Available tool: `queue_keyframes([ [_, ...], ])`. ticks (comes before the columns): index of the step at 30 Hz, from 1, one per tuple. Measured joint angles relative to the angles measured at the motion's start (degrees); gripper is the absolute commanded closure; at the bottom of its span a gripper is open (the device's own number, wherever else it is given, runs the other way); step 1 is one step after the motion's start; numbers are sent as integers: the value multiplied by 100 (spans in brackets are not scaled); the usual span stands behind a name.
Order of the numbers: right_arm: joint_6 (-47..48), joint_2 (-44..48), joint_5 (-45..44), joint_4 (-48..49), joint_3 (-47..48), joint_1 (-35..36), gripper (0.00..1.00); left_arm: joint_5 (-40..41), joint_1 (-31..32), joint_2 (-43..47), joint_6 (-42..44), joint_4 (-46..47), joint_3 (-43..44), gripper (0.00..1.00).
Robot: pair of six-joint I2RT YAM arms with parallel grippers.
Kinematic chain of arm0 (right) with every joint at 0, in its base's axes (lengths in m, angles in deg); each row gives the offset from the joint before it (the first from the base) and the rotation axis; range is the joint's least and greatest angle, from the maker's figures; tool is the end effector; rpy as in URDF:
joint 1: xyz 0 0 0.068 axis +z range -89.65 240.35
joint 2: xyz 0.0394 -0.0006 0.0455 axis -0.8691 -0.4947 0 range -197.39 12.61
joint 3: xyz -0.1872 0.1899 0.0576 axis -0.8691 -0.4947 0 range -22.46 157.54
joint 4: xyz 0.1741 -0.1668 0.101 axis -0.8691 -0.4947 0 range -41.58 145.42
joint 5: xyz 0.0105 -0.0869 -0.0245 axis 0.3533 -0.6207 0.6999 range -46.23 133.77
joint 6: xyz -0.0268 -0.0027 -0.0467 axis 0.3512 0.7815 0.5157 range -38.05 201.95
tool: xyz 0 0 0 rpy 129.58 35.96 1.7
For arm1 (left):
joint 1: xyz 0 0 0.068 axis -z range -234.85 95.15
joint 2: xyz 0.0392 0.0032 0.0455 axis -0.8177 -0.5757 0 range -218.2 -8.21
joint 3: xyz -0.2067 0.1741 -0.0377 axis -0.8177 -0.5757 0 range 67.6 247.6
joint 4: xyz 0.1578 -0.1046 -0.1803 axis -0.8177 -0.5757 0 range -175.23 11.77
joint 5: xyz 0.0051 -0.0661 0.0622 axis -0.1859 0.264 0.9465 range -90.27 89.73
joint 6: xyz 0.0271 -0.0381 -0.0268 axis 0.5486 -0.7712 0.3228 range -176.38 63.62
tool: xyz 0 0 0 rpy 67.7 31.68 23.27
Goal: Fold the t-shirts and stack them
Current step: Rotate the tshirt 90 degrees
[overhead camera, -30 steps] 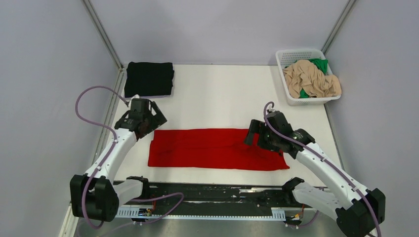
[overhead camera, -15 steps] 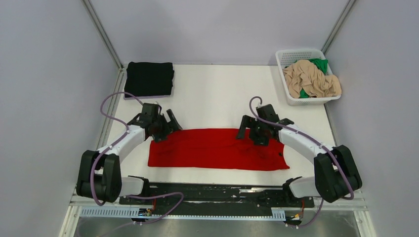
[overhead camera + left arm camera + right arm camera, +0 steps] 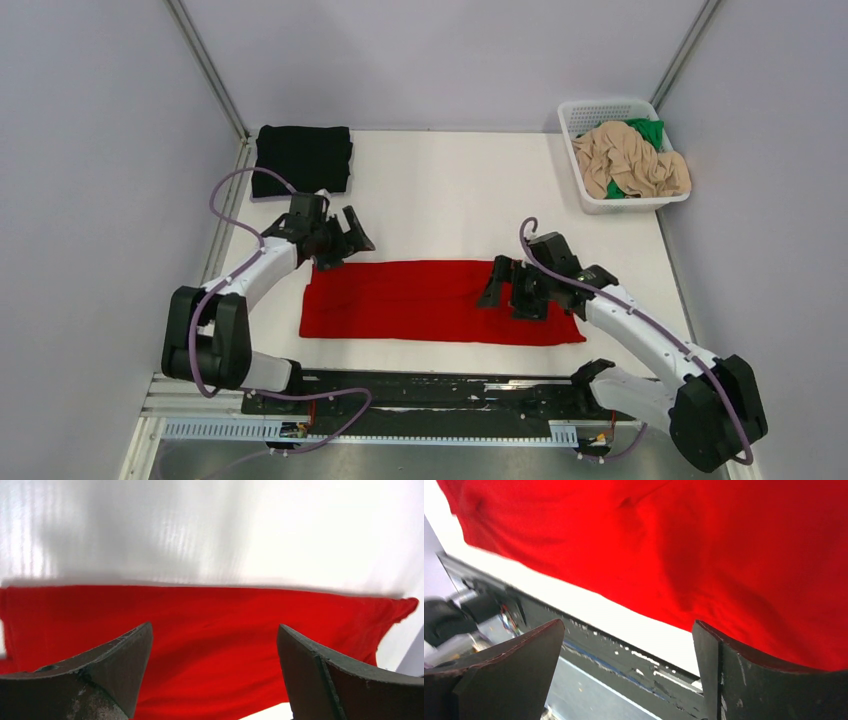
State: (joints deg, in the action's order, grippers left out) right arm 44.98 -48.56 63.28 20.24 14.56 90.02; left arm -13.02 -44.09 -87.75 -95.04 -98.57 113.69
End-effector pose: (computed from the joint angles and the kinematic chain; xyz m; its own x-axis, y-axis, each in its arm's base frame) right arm 0.1640 0.1073 0.2068 -0.9667 0.1017 -0.2347 -0.0415 0.8431 0.5362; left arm 0.2675 -0.0587 0.2004 -0.8128 -0.4656 -0.3500 -0.2529 0.8234 -0.5080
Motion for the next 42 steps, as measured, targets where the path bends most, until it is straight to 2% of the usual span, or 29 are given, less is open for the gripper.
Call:
queue_keyframes([
  [4,-448,39,-155,4,-197,-715,0,-428,170,-184,282,74,225,0],
  [9,-1027,-282,-374,76,-828,-1453,0,-1145,876,-826,774,170,319,0],
  [13,-1329,-675,-343,284,-693,-1770,0,-1462,1209,-1141,933,236,190,0],
  [17,-1451,-1609,-334,538,-87,-2087,0,-1617,1226,-1097,942,448,35,0],
  [21,-1368,-3038,-365,811,1207,-2347,0,-1596,1338,-1005,892,619,-76,0],
  [27,-966,-5501,-332,1237,4280,-2500,0,-1401,1978,-1005,339,1025,-129,0],
  [30,-868,-6693,-201,1174,6050,-2468,0,-1366,2352,-1161,-138,1635,-184,0],
  [35,-929,-8170,114,1093,8303,-2295,0,-1445,2782,-1847,-927,3091,-68,0],
  [38,-966,-8824,308,1134,9309,-2159,0,-1436,3029,-2184,-1161,3558,127,0],
  [42,-800,-9082,190,1128,9779,-1954,0,-1191,3289,-2243,-1187,3585,238,0],
])
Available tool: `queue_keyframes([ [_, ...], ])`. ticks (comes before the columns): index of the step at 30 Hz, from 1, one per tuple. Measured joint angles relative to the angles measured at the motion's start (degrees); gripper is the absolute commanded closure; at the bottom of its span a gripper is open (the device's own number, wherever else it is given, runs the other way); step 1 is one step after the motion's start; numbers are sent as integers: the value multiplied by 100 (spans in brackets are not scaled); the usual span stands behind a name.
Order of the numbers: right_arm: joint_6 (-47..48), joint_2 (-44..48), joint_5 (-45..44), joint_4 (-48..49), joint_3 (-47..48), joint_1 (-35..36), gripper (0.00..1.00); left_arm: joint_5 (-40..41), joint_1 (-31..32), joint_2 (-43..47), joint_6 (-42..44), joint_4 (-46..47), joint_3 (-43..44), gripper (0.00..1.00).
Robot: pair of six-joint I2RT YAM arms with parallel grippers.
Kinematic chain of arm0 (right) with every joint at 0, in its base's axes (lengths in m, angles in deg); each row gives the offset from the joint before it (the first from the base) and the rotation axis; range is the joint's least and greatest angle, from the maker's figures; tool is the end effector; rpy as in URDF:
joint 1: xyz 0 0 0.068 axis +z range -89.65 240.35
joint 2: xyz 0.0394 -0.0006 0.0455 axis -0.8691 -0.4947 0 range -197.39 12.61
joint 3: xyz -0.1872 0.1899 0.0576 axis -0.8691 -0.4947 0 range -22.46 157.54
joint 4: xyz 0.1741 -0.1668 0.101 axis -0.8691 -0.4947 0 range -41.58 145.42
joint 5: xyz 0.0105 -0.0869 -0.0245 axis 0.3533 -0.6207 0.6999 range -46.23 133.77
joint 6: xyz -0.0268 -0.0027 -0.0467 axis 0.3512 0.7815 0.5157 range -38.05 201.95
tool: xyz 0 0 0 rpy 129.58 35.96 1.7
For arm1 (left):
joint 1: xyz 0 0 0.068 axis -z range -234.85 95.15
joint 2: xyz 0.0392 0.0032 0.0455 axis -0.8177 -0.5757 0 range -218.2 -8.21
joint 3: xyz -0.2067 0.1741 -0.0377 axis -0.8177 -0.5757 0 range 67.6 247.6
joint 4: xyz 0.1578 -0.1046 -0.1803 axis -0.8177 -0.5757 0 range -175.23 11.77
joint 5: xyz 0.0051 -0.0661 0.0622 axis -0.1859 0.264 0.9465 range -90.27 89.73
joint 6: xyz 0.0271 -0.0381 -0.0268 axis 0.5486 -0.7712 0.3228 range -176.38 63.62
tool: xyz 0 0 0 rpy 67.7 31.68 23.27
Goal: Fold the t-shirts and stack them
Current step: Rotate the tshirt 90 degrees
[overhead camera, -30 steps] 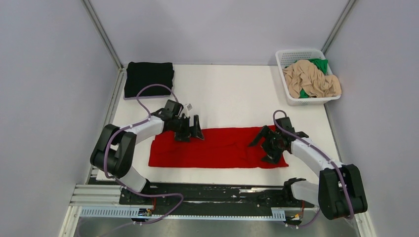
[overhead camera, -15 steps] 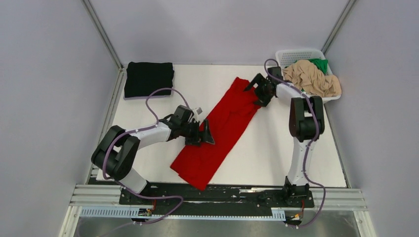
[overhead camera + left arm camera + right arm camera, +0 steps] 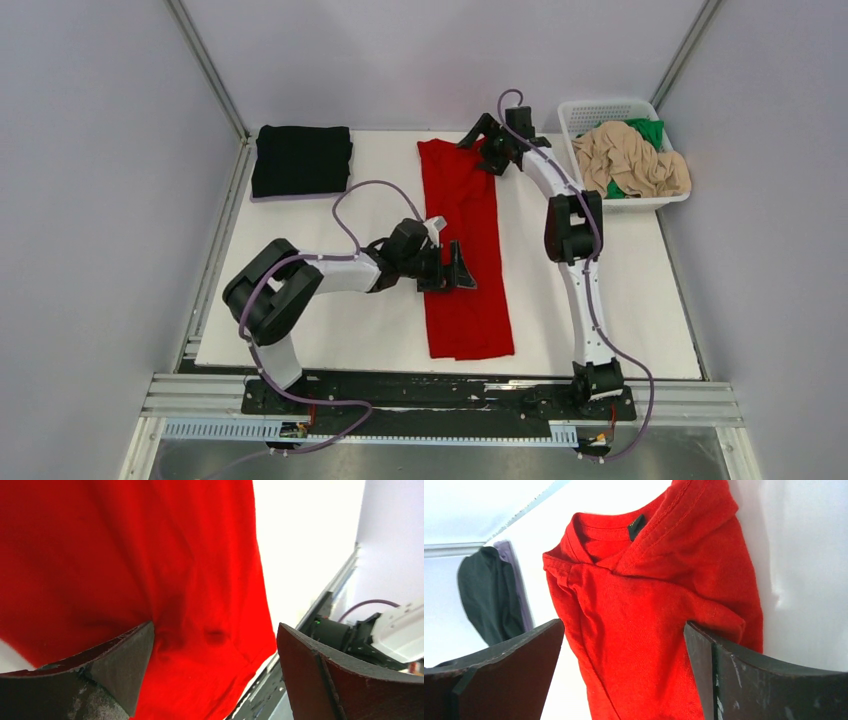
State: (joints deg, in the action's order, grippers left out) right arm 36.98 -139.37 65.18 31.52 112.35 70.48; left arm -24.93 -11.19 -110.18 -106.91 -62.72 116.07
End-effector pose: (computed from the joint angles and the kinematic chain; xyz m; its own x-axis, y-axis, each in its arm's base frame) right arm 0.5741 0.1159 0.1522 -0.7648 0.5317 -0.3638 0.1497 0.6958 0.7024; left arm 0.2448 -0.2541 0.1451 -0.9511 -0.0620 -0.3027 0.2064 0.6017 -0.7716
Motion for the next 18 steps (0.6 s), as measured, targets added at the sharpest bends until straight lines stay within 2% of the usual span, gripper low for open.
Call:
queue_keyframes([
  [4,385,131,-367,-55,-72,116,0,588,120,385,326,-1180,199,0],
  [8,815,938,-861,-223,-1029,201,0,1366,267,940,916,-2612,426,0],
  [13,1182,3084,-1700,-334,-3344,286,0,1884,450,1530,1370,-3565,470,0],
  [18,1163,5263,-2420,-315,-5692,612,0,2142,1217,1639,1447,-4124,470,1],
])
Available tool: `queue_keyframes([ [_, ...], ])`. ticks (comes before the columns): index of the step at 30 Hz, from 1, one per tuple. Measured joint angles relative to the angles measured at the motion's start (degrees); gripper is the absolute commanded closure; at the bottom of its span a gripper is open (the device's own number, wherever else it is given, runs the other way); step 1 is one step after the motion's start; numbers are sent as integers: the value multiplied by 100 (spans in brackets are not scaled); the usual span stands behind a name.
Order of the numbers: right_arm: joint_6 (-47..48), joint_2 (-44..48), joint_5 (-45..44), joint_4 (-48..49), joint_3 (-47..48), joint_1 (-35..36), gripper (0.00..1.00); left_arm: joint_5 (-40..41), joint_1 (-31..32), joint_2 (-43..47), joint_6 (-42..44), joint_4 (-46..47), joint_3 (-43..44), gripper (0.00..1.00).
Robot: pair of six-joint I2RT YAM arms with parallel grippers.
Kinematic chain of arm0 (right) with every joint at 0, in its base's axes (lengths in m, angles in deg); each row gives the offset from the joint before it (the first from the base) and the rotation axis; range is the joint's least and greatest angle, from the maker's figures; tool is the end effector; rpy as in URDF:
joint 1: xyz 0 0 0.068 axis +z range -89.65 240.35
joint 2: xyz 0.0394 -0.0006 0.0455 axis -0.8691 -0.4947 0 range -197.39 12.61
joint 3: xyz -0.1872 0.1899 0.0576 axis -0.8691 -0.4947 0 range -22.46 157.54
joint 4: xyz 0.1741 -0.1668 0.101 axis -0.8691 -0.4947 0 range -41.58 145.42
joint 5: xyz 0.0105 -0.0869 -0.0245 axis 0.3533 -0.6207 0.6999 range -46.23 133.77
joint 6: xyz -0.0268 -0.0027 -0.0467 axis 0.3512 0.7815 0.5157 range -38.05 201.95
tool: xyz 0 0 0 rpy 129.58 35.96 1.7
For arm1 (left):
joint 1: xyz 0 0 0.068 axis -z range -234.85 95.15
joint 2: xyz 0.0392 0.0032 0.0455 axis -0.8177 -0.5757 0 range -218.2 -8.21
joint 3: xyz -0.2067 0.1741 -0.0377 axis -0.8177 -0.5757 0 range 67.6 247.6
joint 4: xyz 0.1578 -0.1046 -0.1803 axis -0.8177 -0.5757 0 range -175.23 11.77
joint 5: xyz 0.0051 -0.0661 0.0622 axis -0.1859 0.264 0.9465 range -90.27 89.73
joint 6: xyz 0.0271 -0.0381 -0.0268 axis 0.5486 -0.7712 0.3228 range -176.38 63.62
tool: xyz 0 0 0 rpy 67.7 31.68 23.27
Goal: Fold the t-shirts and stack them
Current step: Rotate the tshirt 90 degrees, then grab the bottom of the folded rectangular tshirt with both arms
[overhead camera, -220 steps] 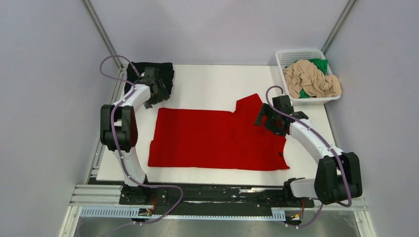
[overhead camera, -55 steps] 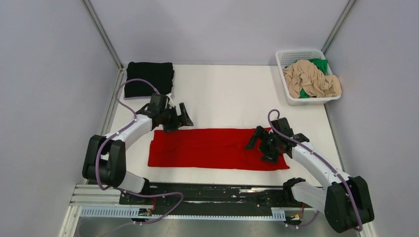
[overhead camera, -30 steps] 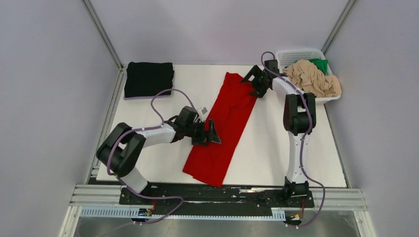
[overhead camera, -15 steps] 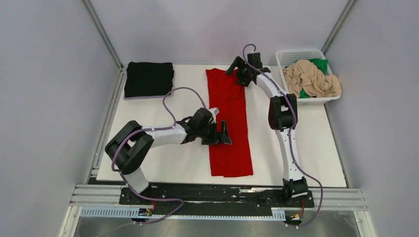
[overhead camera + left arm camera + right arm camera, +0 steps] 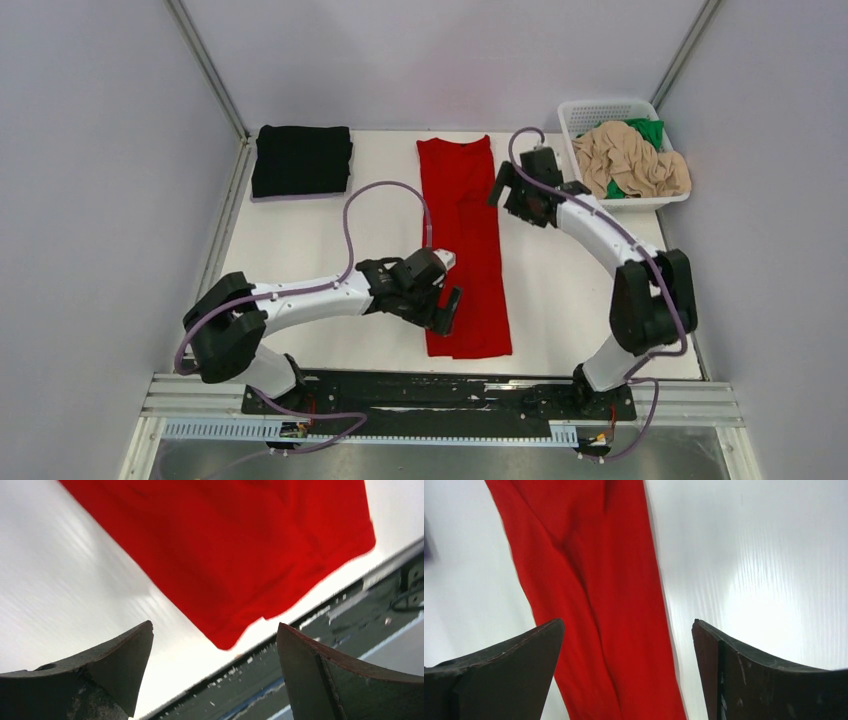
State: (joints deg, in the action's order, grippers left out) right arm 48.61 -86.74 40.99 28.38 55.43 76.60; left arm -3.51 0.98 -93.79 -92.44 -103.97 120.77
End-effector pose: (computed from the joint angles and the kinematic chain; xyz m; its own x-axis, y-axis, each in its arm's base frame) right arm 0.3704 0.1063 0.2582 -0.7374 0.3569 -0.5734 0.1875 0.9238 0.3338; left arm 0.1649 -0.2463 0.2030 -0.8817 0.2528 -0.3983 0.4006 0.8470 -0.3493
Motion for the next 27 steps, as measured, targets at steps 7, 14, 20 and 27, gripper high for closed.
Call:
queue_keyframes([
  [7,-616,2114,-227,-367,-2876,780,4,337,1001,-105,-219,-372,-2,14],
  [14,-966,3630,98,-767,-4179,1150,15,546,1211,-667,-479,-280,-2,33],
  [20,-1012,4240,822,-890,-4610,1342,28,787,1257,-817,-636,-190,52,62],
  [27,-1064,4347,1471,-1032,-5012,1515,41,970,1257,-839,-780,-192,44,77],
])
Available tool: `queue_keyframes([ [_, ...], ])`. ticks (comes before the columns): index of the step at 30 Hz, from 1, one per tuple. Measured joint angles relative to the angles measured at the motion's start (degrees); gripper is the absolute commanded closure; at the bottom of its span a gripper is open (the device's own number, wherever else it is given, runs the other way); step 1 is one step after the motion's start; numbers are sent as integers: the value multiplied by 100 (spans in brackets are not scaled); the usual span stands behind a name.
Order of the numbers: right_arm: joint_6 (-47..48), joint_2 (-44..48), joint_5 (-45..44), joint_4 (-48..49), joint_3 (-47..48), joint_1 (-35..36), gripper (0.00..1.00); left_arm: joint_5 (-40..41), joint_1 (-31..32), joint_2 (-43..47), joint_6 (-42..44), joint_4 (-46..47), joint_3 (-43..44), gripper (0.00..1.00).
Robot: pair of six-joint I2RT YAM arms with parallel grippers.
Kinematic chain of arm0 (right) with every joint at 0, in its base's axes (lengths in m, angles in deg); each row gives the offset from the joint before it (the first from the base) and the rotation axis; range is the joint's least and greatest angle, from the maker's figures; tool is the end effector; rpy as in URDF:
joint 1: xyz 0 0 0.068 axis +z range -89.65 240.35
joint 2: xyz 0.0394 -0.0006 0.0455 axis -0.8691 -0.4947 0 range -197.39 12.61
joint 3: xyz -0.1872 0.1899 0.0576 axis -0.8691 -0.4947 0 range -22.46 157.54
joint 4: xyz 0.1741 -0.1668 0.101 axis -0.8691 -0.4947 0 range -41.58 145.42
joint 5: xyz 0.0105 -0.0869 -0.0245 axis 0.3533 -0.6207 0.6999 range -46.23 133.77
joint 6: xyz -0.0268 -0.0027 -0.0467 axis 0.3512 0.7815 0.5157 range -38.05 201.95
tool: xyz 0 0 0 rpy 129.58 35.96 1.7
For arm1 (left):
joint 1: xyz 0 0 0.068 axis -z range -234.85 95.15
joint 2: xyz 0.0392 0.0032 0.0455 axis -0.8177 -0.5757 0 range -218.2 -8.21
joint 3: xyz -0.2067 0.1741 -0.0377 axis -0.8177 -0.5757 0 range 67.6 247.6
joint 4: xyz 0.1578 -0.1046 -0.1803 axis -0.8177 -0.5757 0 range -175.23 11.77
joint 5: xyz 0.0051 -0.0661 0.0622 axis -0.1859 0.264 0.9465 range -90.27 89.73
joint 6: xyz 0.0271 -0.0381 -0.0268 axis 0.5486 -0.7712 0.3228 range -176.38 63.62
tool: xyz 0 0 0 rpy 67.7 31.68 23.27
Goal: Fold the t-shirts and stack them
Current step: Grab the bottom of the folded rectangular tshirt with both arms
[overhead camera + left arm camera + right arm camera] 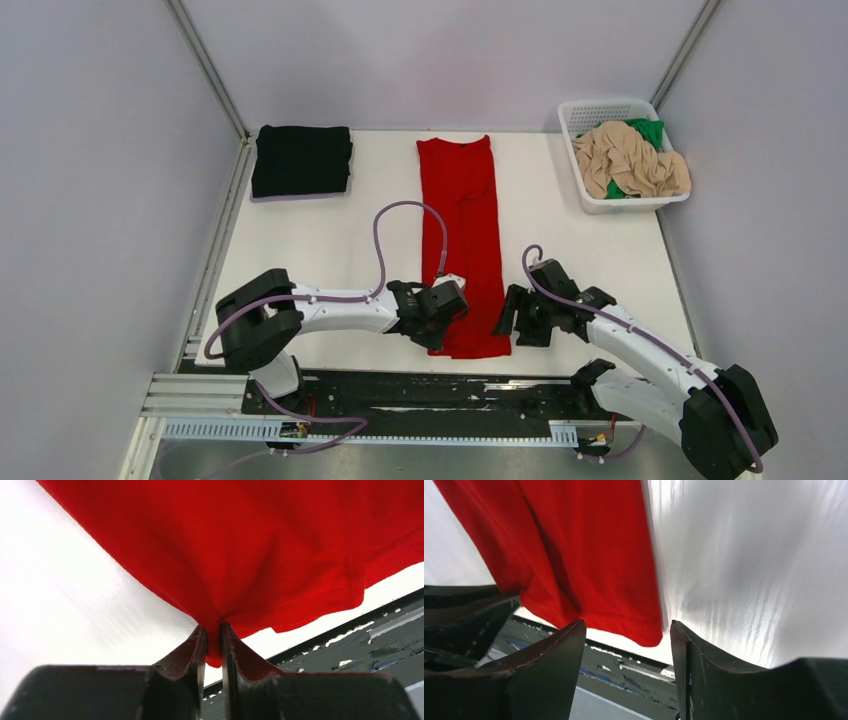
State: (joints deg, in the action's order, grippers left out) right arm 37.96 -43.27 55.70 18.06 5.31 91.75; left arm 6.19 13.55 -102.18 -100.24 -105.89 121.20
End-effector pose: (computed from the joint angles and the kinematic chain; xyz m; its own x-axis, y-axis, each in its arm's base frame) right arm 0.1339 0.0905 0.1705 -0.9636 0.2079 -0.1680 0.1199 0.8979 0.4236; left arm 0.1160 -0.2818 0.1625 -0.8755 0.3413 -0.3420 0.4185 0.8894 -0.1839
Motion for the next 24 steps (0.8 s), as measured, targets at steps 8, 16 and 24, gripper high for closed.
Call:
queue_keyframes([
  [8,-243,-278,367,-31,-284,391,70,-44,0,369,-184,138,-420,84],
  [16,-450,-404,411,39,-328,448,79,-57,0,557,-356,262,-640,92],
  [24,-627,-398,739,409,-577,481,100,-79,0,763,-396,297,-844,100],
])
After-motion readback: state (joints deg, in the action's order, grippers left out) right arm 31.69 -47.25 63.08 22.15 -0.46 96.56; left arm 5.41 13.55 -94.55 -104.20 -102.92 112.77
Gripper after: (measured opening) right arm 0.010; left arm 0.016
